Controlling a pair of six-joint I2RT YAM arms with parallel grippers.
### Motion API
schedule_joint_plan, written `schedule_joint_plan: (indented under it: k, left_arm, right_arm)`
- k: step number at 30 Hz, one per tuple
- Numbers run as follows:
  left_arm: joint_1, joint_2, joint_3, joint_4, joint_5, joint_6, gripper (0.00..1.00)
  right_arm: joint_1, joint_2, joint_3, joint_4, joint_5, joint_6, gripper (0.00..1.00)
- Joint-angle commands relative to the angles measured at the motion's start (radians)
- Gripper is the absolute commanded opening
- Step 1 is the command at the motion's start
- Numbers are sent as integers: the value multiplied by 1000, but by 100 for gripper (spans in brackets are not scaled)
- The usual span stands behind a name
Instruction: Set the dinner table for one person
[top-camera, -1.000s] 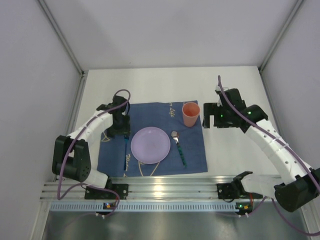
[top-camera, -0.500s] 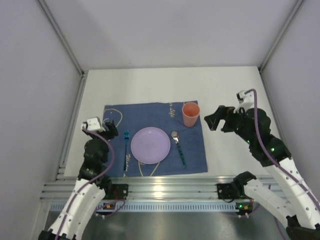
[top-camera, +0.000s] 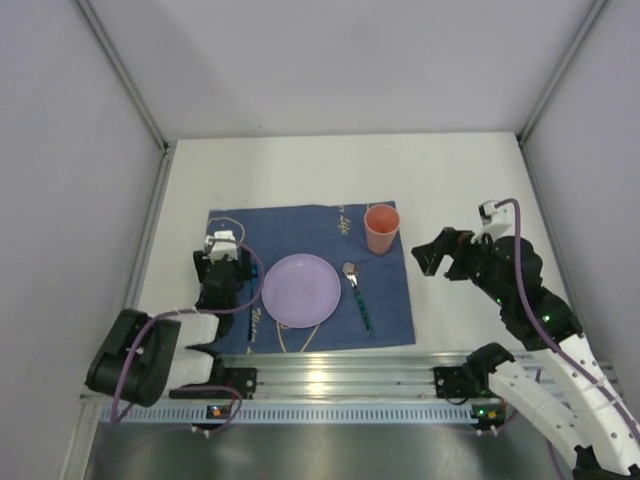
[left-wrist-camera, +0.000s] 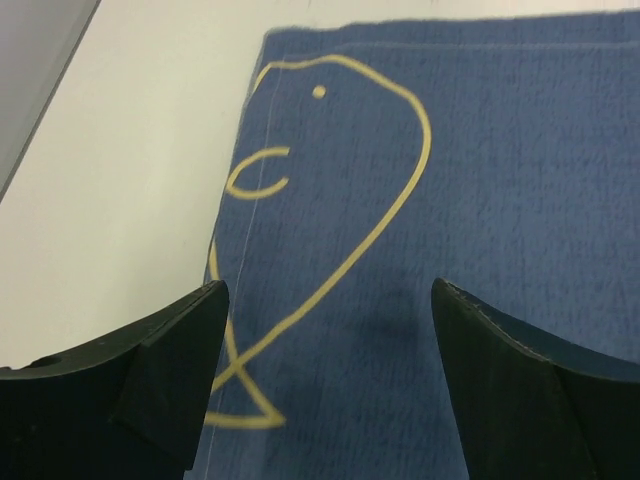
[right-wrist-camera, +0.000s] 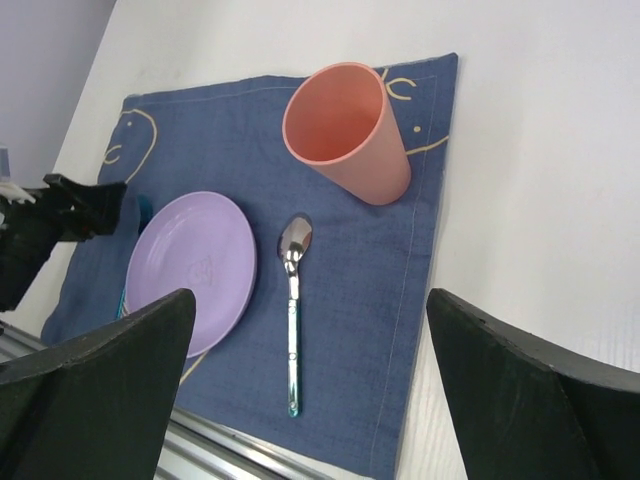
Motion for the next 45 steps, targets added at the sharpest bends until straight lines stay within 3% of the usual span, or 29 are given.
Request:
schedule_joint_plan:
  k: [1, 3, 5, 6, 8, 9, 11, 12, 13, 15, 17, 20, 24, 29, 34, 45]
  left_arm:
    - [19, 112, 98, 301, 63, 39, 88]
    - [38, 195, 154, 272, 135, 91, 87]
    - [94, 285, 144, 387, 193, 97, 86]
    - [134, 290, 132, 384, 253, 20, 88]
    - [223, 369, 99, 542, 344, -15, 85]
    - [230, 383, 131, 524, 339, -30, 89]
    - [231, 367, 197, 303, 324, -47, 88]
    - [230, 362, 223, 274, 318, -49, 88]
    - [230, 351, 216, 281, 326, -50, 87]
    - [230, 357, 211, 306, 324, -39, 98]
    - [230, 353, 208, 309, 332, -39, 98]
    - [230, 358, 211, 306, 329, -39, 98]
    - [230, 356, 211, 307, 329, -39, 98]
    - [230, 356, 211, 307, 329, -41, 98]
    - [230, 356, 211, 307, 330, -39, 98]
    - [230, 356, 211, 307, 329, -38, 98]
  right_arm:
    - [3, -1, 49, -18, 2, -29, 100]
    - [3, -9, 60, -43, 7, -47, 100]
    - [5, -6, 73, -72, 8, -63, 100]
    - [6, 3, 80, -83, 5, -67, 100]
    - [5, 15, 100, -100, 4, -77, 100]
    - [6, 32, 108, -112, 5, -83, 100]
    - [5, 54, 129, -123, 17, -90, 100]
    - [5, 77, 131, -124, 63, -84, 100]
    - [8, 89, 126, -124, 106, -49, 100]
    - [14, 129, 123, -120, 269, 15, 100]
    - [14, 160, 143, -101, 329, 37, 100]
    - [14, 232, 184, -58, 279, 8, 100]
    - [32, 342, 189, -28, -78, -96, 100]
    - [130, 422, 88, -5, -341, -158, 100]
    - [240, 388, 66, 6, -286, -202, 100]
    - [244, 292, 102, -17, -42, -186, 100]
